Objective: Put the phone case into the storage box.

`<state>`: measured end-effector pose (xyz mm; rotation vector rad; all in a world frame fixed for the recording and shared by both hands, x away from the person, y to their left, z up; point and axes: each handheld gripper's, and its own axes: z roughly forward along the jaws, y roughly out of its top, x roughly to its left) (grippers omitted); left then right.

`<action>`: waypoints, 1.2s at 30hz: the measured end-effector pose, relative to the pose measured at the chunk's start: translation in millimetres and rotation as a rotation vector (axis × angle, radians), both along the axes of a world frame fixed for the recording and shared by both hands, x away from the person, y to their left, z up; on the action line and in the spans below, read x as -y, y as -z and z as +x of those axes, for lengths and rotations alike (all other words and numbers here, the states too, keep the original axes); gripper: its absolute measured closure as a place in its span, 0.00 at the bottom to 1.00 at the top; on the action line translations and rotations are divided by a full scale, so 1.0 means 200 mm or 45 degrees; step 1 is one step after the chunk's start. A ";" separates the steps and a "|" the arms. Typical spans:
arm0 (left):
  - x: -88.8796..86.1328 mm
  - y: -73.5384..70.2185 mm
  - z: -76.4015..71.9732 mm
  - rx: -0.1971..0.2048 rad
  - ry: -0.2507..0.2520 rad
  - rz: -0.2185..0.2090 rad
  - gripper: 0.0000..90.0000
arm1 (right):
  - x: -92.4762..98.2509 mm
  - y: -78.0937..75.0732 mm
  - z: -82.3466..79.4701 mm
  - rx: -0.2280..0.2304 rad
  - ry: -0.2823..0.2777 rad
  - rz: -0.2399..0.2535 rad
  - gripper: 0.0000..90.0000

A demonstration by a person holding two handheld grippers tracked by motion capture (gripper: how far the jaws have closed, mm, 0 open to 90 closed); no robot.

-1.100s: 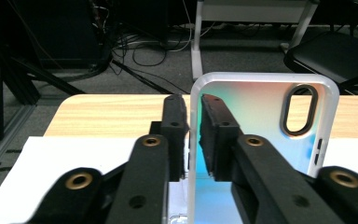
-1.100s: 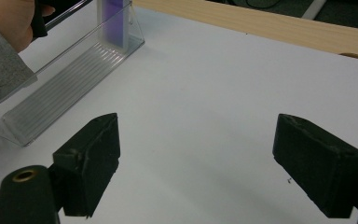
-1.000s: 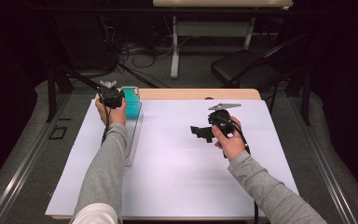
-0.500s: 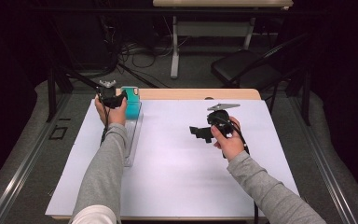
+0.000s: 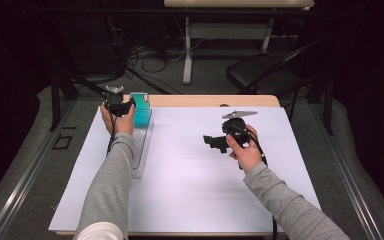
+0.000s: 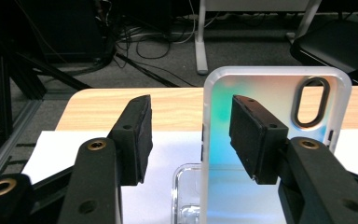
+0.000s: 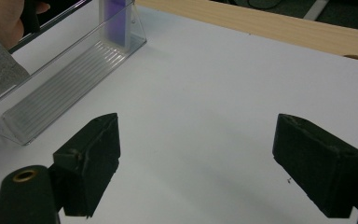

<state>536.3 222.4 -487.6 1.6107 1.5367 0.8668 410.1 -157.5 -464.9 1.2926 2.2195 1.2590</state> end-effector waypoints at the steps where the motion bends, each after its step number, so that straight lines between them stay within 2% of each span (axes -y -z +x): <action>1: 0.00 0.00 0.00 -0.001 0.001 0.002 0.54 | 0.00 0.00 0.00 0.000 0.001 0.002 0.16; 12: -0.01 -0.06 -0.03 -0.007 0.011 0.020 0.53 | -0.03 0.00 0.00 0.003 -0.013 0.004 0.16; 16: -0.02 -0.06 -0.05 -0.040 0.011 0.023 0.52 | -0.03 0.00 0.00 0.000 -0.015 0.005 0.16; 22: -0.03 -0.09 -0.07 -0.065 0.013 0.015 0.51 | -0.02 0.00 -0.01 0.008 -0.015 0.003 0.16; 25: -0.04 -0.11 -0.08 -0.076 0.016 -0.019 0.46 | -0.02 0.00 0.00 0.007 -0.009 0.007 0.16; 27: -0.05 -0.12 -0.09 -0.092 0.005 -0.013 0.44 | -0.02 0.00 0.00 0.001 -0.004 0.008 0.16; 29: -0.06 -0.12 -0.09 -0.114 0.016 -0.033 0.40 | -0.02 0.00 0.00 0.000 -0.007 0.004 0.16; 33: -0.07 -0.13 -0.10 -0.150 0.041 -0.016 0.31 | -0.02 0.00 0.00 0.008 -0.016 -0.004 0.16; 36: -0.08 -0.14 -0.12 -0.127 0.072 -0.042 0.31 | -0.02 0.00 -0.01 0.009 -0.016 -0.006 0.16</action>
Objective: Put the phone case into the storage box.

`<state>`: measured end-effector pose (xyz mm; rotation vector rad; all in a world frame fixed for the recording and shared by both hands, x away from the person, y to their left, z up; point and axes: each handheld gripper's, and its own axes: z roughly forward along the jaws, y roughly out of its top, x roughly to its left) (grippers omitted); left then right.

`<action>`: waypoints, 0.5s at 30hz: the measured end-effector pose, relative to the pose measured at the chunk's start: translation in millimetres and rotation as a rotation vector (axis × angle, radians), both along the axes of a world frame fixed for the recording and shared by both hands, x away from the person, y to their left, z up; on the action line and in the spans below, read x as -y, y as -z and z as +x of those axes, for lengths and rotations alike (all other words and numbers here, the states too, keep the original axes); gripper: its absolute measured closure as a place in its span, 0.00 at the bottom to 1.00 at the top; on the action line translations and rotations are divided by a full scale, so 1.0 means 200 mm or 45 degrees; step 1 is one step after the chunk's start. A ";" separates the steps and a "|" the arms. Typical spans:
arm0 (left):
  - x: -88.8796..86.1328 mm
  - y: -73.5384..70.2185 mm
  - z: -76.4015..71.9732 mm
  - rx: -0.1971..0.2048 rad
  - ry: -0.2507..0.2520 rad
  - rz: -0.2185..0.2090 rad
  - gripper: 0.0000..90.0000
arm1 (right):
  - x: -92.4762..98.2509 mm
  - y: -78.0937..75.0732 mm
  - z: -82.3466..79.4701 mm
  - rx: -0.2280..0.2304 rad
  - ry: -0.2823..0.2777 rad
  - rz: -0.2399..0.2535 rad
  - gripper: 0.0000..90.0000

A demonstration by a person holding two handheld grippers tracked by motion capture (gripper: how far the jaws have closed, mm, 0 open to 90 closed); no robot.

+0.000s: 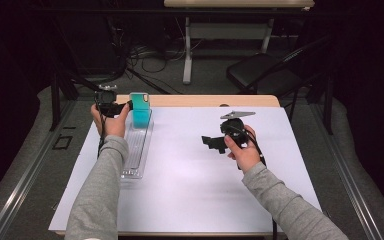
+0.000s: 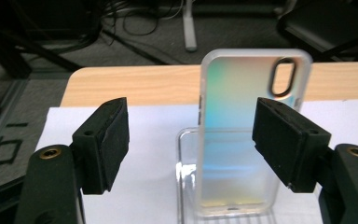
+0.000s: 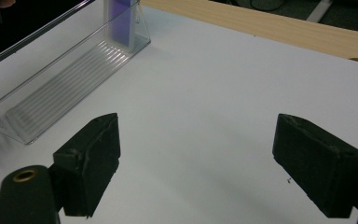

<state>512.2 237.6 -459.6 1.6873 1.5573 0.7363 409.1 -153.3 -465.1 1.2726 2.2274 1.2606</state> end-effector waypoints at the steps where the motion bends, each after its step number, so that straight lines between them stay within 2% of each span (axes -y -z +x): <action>1: 0.00 0.00 -0.01 0.006 0.003 -0.011 0.31 | 0.00 0.00 0.00 0.000 0.001 0.001 0.16; 4: 0.00 -0.02 -0.03 0.016 0.036 -0.017 0.30 | 0.00 0.00 0.00 0.002 0.005 0.004 0.16; 8: -0.01 -0.05 -0.07 0.054 0.112 -0.033 0.25 | 0.01 -0.01 0.00 0.002 0.006 0.005 0.16; 12: -0.01 -0.08 -0.11 0.071 0.169 -0.073 0.22 | 0.01 -0.01 -0.01 0.007 0.004 0.000 0.16; 15: 0.00 -0.10 -0.14 0.083 0.218 -0.070 0.18 | 0.02 -0.02 -0.02 0.017 0.006 -0.015 0.16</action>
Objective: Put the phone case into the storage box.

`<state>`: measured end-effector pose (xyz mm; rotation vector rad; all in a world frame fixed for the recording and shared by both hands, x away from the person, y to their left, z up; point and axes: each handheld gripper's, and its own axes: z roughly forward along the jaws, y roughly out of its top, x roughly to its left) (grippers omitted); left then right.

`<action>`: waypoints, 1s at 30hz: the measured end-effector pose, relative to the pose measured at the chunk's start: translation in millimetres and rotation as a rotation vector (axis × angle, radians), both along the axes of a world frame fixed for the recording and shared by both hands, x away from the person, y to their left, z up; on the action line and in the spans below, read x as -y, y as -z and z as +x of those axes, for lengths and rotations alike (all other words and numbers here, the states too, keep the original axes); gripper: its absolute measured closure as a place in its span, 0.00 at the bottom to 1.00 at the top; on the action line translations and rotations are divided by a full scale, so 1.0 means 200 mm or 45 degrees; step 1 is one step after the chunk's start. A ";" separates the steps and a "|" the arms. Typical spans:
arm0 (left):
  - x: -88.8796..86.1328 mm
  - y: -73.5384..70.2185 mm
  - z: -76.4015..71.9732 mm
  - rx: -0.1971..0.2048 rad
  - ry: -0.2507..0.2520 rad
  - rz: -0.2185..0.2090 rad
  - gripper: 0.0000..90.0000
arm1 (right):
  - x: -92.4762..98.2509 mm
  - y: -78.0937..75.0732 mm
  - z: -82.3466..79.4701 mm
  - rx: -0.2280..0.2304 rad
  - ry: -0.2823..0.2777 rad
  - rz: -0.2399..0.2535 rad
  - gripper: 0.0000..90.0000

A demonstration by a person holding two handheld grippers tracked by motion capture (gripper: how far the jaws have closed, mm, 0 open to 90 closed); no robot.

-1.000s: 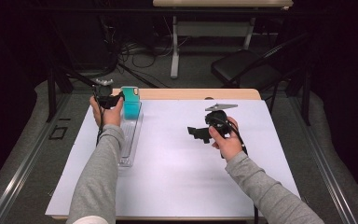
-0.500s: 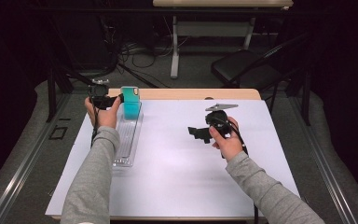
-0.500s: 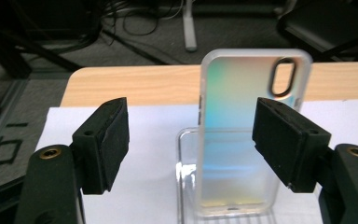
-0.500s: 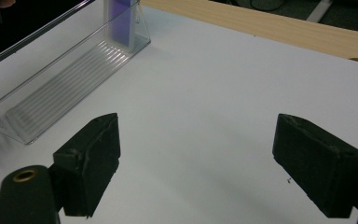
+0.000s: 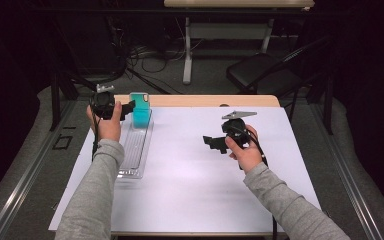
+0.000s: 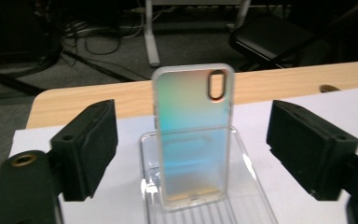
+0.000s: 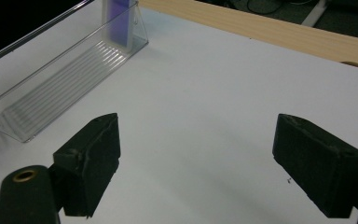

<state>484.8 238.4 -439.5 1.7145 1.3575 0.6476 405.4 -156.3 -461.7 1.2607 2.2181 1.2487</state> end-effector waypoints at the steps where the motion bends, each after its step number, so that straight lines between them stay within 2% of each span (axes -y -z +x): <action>1: 0.01 -0.01 -0.01 0.003 0.020 0.002 0.18 | 0.00 0.00 0.00 0.005 -0.002 -0.004 0.16; 4: 0.02 -0.03 -0.04 0.011 0.063 0.027 0.17 | 0.01 -0.01 -0.01 0.007 -0.004 -0.005 0.16; 10: 0.06 -0.08 -0.10 0.017 0.173 0.015 0.16 | 0.02 -0.02 -0.03 0.007 -0.022 -0.010 0.16; 14: 0.09 -0.10 -0.14 0.029 0.245 0.038 0.16 | 0.03 -0.03 -0.05 0.024 -0.027 -0.027 0.16; 19: 0.13 -0.12 -0.20 0.032 0.328 0.052 0.16 | 0.05 -0.05 -0.09 0.053 -0.038 -0.049 0.08; 22: 0.14 -0.12 -0.23 0.021 0.372 0.030 0.16 | 0.07 -0.07 -0.12 0.066 -0.049 -0.046 0.05; 24: 0.15 -0.12 -0.26 0.019 0.397 0.035 0.16 | 0.08 -0.07 -0.14 0.078 -0.046 -0.047 0.04; 30: 0.15 -0.12 -0.34 0.032 0.456 0.008 0.10 | 0.13 -0.08 -0.20 0.104 -0.046 -0.047 0.03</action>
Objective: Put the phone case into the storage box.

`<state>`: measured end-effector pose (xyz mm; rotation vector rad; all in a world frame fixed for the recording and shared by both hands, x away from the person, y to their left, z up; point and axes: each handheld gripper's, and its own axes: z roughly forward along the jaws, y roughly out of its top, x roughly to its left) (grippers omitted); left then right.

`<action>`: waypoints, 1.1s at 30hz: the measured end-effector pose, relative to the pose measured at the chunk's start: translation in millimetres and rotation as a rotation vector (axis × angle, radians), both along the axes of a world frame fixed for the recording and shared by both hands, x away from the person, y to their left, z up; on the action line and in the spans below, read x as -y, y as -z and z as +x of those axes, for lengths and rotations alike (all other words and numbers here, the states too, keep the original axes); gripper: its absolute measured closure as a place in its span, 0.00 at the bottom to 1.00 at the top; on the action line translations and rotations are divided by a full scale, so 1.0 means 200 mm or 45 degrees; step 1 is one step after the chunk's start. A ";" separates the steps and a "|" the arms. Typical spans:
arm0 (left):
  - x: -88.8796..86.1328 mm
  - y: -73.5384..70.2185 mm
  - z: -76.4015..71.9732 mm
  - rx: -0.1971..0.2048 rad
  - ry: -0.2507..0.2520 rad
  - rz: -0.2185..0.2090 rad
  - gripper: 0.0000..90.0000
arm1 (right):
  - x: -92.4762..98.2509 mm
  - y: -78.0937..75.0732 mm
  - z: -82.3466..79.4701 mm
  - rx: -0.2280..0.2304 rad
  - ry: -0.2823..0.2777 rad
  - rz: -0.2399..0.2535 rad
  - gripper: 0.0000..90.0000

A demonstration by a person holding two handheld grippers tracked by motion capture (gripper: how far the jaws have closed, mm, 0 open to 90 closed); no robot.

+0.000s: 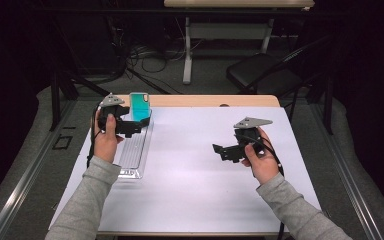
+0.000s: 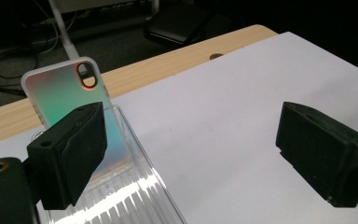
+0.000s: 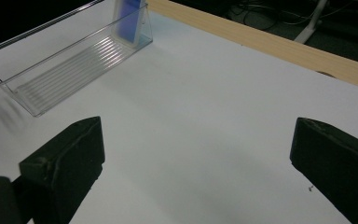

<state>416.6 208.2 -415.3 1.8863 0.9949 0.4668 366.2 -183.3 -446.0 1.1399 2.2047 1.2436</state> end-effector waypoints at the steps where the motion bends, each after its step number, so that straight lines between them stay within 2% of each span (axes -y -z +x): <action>1: 0.00 0.00 -0.02 0.002 0.009 -0.001 0.10 | 0.01 0.00 -0.01 0.006 0.001 0.002 0.03; 7: -0.02 0.02 -0.12 0.037 0.052 -0.040 0.10 | 0.12 0.03 -0.07 -0.016 0.051 0.044 0.03; 12: -0.05 0.06 -0.19 0.045 0.067 -0.070 0.10 | 0.21 0.06 -0.13 0.004 0.105 0.023 0.03; 18: -0.07 0.09 -0.27 0.065 0.083 -0.055 0.10 | 0.29 0.11 -0.18 0.024 0.147 -0.004 0.03; 26: -0.11 0.14 -0.34 0.082 0.104 -0.076 0.10 | 0.34 0.16 -0.22 0.028 0.175 -0.040 0.03; 33: -0.14 0.21 -0.40 0.095 0.118 -0.106 0.10 | 0.35 0.18 -0.25 0.050 0.186 -0.041 0.03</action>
